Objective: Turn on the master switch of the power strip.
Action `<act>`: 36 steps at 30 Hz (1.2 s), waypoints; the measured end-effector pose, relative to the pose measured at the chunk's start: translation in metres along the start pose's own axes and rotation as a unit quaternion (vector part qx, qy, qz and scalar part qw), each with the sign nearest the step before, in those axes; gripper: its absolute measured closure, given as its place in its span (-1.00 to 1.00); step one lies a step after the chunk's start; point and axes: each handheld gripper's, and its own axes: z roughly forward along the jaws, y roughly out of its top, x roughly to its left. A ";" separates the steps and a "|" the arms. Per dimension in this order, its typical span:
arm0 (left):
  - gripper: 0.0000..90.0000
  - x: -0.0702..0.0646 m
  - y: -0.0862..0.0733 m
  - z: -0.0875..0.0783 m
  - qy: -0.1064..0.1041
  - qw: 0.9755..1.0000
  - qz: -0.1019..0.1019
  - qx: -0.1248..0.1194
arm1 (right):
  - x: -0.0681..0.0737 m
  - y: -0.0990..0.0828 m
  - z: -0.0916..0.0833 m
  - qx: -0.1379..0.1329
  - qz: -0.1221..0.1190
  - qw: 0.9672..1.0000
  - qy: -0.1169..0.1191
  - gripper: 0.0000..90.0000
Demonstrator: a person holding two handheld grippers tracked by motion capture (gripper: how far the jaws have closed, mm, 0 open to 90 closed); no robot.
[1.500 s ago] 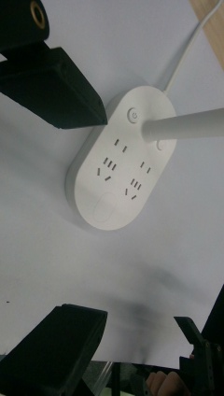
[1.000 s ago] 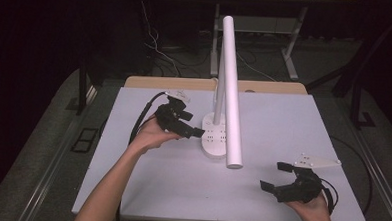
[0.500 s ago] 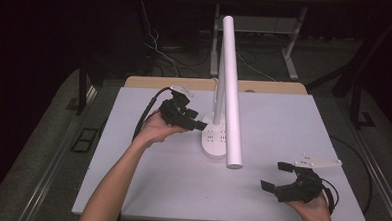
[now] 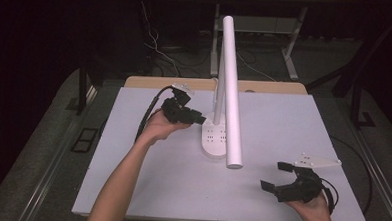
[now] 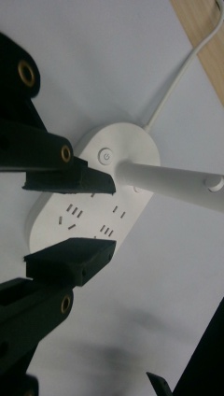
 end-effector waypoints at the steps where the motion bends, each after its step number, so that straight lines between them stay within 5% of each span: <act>1: 0.61 0.001 0.000 0.001 0.000 1.000 -0.002 -0.002 | 0.000 0.000 0.001 0.001 -0.002 1.000 0.000 -0.99; 12: 0.99 0.014 -0.002 0.010 0.010 0.999 -0.031 -0.021 | 0.001 0.000 0.002 0.004 -0.002 1.000 0.002 -0.99; 18: 1.00 0.023 -0.003 0.017 0.009 0.998 -0.056 -0.038 | 0.000 0.000 0.002 0.003 -0.003 1.000 0.002 -0.99; 29: 1.00 0.030 -0.007 0.037 0.024 0.997 -0.071 -0.036 | 0.000 0.000 0.002 0.005 -0.002 1.000 0.002 -0.99; 36: 1.00 0.032 -0.009 0.049 0.028 0.994 -0.098 -0.049 | -0.002 0.000 0.000 0.004 -0.003 1.000 0.001 -0.99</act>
